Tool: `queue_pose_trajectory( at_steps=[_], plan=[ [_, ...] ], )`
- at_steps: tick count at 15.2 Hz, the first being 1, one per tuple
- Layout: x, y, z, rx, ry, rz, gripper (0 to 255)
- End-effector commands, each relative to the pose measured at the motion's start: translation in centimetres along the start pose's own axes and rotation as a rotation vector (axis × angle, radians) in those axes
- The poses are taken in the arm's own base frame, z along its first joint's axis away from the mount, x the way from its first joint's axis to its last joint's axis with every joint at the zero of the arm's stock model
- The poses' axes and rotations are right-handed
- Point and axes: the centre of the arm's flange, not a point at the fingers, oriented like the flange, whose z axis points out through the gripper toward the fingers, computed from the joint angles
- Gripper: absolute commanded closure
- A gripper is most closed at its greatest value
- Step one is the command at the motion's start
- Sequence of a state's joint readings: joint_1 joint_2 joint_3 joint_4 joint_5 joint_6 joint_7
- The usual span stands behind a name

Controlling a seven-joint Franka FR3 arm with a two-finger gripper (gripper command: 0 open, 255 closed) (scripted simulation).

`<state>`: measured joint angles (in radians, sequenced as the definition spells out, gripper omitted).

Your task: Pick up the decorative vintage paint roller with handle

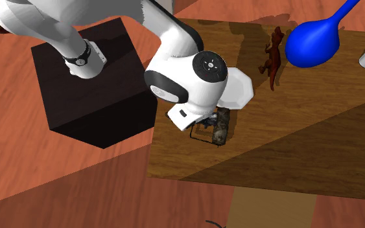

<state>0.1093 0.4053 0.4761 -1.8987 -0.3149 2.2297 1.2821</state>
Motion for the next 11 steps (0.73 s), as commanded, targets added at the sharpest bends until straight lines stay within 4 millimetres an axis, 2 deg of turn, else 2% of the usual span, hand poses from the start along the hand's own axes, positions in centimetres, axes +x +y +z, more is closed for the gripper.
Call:
queue_pose_trajectory(
  at_steps=[1,5,6,11],
  plan=[
    [0.0,-0.1,1.1,0.0,0.001,0.001,0],
    [-0.1,-0.1,2.4,0.0,0.001,0.001,0],
    [0.0,-0.1,2.5,0.0,0.001,0.001,255],
    [0.0,-0.1,2.5,0.0,0.001,0.001,255]
  ],
)
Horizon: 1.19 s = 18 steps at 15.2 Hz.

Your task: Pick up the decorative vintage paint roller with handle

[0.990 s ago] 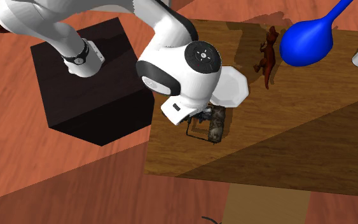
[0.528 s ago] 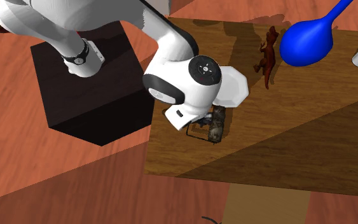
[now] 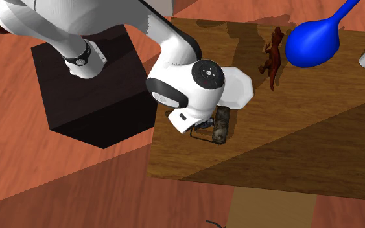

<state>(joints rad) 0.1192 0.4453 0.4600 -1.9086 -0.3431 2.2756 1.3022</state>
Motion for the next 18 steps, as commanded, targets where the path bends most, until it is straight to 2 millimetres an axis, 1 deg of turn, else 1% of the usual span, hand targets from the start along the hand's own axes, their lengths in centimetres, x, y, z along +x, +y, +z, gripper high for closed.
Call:
queue_pose_trajectory(
  at_steps=[1,4,18],
  plan=[
    [0.0,0.0,0.0,0.0,0.0,-0.001,255],
    [-0.1,0.0,0.0,0.0,0.0,-0.001,255],
    [0.3,0.3,-7.4,0.0,0.0,-0.001,255]
  ],
)
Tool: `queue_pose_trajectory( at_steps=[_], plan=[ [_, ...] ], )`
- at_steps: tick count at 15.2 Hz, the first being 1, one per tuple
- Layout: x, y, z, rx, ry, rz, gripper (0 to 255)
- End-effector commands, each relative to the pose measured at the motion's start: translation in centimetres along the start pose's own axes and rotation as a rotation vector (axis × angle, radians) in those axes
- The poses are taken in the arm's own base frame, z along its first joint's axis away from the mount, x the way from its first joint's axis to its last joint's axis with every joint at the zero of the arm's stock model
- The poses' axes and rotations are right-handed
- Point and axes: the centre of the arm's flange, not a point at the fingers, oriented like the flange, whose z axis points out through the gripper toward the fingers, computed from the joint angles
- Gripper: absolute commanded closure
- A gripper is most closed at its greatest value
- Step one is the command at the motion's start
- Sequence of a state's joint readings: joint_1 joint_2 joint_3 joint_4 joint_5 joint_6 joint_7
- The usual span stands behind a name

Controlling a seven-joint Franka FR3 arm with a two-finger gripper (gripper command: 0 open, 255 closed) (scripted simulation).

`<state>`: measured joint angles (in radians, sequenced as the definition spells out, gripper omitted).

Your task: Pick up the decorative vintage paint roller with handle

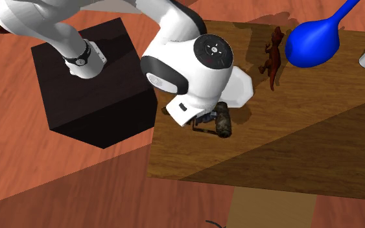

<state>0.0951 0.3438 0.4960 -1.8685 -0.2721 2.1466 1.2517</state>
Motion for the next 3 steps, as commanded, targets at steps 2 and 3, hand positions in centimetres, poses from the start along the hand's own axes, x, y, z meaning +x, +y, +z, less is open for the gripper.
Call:
queue_pose_trajectory(
  at_steps=[2,3],
  plan=[
    [0.15,-0.01,-1.31,0.0,0.0,0.0,255],
    [0.14,-0.01,-1.31,0.0,0.0,0.0,255]
  ],
)
